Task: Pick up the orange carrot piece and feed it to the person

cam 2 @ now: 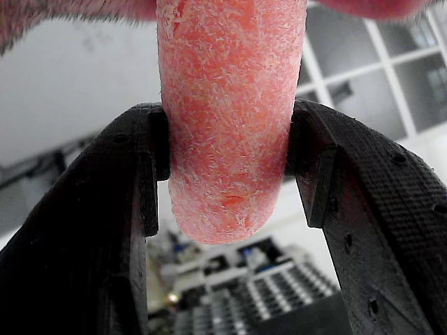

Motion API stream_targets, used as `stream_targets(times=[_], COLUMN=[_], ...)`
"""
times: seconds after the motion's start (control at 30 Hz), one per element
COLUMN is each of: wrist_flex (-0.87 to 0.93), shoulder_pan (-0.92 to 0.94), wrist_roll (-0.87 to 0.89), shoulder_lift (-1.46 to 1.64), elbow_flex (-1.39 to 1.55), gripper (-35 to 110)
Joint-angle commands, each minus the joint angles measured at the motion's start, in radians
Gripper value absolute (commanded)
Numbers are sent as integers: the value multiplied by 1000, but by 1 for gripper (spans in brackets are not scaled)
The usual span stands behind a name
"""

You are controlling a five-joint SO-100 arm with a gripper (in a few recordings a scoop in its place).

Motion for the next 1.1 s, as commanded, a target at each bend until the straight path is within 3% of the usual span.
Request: stream_targets(times=[0.0,0.73,1.07], wrist_flex=[-18,-17,-15], shoulder_pan=[-3,-5,6], wrist_roll=[-17,-17,-17], shoulder_lift=[103,107,107], elbow_flex=[-89,-91,-106], gripper=[-2,0,26])
